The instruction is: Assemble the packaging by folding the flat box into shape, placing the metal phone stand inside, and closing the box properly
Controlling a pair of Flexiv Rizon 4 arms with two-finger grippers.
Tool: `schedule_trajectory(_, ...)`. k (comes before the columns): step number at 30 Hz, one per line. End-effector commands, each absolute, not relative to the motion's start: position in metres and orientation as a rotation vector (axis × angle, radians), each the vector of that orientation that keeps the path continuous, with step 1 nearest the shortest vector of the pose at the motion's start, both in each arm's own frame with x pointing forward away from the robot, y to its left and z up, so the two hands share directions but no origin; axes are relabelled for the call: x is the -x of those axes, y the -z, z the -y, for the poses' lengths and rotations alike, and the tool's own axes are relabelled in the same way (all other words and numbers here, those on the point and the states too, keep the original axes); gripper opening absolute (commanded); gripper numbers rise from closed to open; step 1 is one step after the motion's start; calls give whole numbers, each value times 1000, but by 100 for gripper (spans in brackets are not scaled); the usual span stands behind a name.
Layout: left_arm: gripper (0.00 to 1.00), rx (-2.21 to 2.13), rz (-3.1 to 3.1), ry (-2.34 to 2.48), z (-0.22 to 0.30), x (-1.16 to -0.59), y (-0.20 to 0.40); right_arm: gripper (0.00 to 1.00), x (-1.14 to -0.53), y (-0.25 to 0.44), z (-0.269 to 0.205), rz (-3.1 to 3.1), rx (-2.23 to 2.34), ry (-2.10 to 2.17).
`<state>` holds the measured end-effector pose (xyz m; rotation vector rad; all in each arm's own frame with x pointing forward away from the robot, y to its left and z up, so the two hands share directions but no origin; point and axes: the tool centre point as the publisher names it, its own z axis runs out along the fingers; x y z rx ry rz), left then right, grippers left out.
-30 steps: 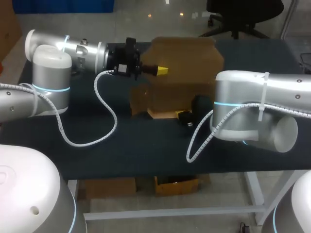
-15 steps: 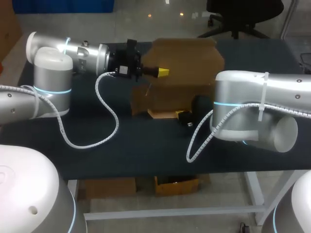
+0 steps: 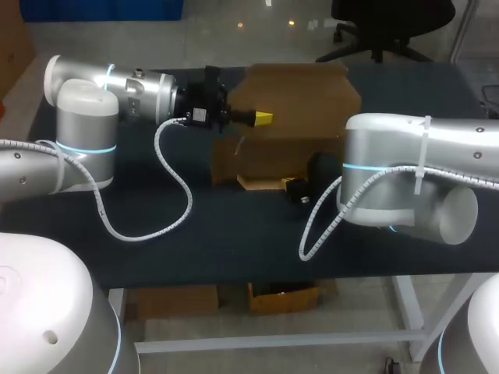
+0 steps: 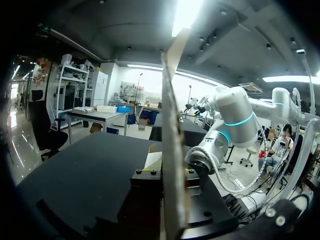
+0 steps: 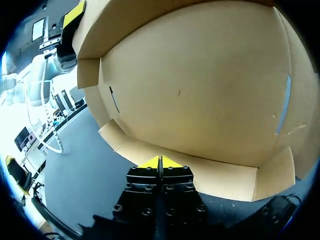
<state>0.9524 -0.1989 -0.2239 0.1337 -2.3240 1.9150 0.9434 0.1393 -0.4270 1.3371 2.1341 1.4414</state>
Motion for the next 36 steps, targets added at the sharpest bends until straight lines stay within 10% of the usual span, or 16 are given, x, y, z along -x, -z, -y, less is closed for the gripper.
schedule_trajectory(1,0,-136,2321,-1916,200,-951,228,0,-943,432,-141,-2125,-1338,-1441)
schedule_trajectory(36,0,-140,2329,-1932,198,-942,230,0,-943,432,-141,-2125,-1338,-1441)
